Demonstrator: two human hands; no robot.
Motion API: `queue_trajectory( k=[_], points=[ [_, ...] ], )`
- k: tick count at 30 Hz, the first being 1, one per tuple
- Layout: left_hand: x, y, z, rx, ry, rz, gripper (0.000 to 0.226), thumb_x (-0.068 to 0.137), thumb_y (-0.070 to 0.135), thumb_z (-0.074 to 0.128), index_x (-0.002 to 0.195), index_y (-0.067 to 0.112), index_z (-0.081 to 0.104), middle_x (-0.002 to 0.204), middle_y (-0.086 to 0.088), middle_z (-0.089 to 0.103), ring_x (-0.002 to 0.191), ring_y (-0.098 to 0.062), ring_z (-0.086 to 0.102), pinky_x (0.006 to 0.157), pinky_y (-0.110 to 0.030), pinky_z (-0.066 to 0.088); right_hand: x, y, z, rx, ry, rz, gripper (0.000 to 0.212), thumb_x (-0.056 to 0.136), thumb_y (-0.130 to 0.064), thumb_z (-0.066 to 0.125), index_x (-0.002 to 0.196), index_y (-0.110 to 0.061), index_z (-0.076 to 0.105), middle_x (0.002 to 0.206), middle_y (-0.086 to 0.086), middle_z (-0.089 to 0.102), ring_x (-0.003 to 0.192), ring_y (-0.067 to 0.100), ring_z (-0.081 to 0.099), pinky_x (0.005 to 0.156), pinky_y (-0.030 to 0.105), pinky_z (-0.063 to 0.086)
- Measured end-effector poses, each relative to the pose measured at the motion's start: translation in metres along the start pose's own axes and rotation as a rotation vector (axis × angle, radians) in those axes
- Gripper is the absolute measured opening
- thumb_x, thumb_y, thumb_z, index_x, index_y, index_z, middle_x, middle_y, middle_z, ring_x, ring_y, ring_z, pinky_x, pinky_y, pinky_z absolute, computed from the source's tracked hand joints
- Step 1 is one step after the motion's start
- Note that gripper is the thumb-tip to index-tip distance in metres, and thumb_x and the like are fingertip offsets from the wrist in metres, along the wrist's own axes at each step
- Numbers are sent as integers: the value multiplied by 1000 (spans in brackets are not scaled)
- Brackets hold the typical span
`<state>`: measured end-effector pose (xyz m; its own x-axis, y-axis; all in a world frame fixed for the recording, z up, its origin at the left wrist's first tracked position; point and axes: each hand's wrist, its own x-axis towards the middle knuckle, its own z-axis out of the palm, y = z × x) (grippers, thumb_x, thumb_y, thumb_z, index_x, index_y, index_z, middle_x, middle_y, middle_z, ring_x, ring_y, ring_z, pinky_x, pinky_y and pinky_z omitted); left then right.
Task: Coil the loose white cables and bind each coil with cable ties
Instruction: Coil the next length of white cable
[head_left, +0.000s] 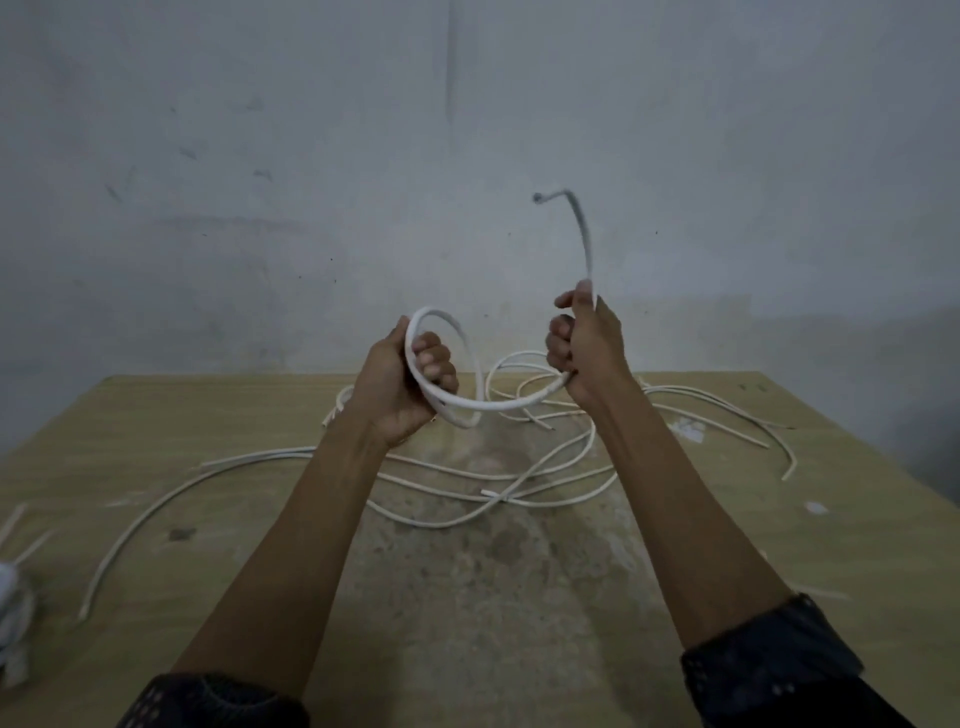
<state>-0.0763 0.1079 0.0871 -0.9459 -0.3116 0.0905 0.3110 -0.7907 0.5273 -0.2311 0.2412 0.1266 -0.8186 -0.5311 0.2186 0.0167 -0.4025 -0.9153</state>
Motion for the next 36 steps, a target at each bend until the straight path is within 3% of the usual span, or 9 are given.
queue_trajectory(
  k=[3,6,10,13,16,20,28,32,36],
  points=[
    [13,-23,-11,76,459,170,43,106,26,32,64,15,36,45,-1,34,38,-16,32,45,-18,35,-3,0,4,-12,160,-89,37,108,-39,37,81,-14,46,40,-7,30,34,10,23,40,18,20],
    [19,-33,-16,7,598,200,34,97,10,32,65,19,29,43,-1,27,37,-14,24,46,-24,25,-2,7,12,-61,276,-223,38,102,-50,37,77,-23,48,46,-5,39,39,16,33,47,27,31],
    [20,-22,-8,-45,516,317,34,106,15,30,74,12,43,50,-3,44,46,-15,43,44,-24,42,3,28,-2,-329,259,-299,48,85,-80,30,73,-39,50,65,0,49,61,22,47,66,41,40],
    [15,-11,-13,-113,454,321,38,109,25,30,85,4,51,62,-10,60,50,-19,61,54,-29,57,7,28,-17,-466,169,-286,48,87,-76,29,75,-34,49,64,-7,48,57,18,45,63,36,38],
    [7,2,-13,-100,339,213,38,108,21,26,74,13,39,43,1,39,27,-6,32,30,-18,30,3,23,-27,-539,-13,-219,44,99,-60,32,76,-26,47,57,-3,39,42,12,38,51,25,32],
    [-2,3,-5,119,178,-6,34,104,23,32,82,6,51,44,6,31,29,-7,23,31,-21,26,5,14,-37,-831,-137,-176,51,99,-59,29,83,-16,50,63,0,44,53,17,42,60,33,35],
    [-3,-25,18,139,-232,-405,36,102,31,40,72,14,50,48,5,20,33,-12,15,34,-22,19,-8,18,0,-759,20,-787,32,106,-22,42,83,-1,52,55,-13,32,52,12,34,50,27,17],
    [-7,-35,28,301,-130,-342,40,98,33,39,63,17,46,46,7,13,31,-9,7,29,-16,12,-15,19,13,-896,-158,-939,60,102,-56,22,83,-7,51,50,-12,32,45,12,39,46,24,24],
    [-4,-24,13,87,-302,-443,46,98,48,42,79,7,54,50,2,27,35,-13,22,35,-22,22,-11,15,5,-1158,-371,-1176,54,102,-58,22,84,-15,51,63,-5,54,56,24,57,48,30,34]
  ],
)
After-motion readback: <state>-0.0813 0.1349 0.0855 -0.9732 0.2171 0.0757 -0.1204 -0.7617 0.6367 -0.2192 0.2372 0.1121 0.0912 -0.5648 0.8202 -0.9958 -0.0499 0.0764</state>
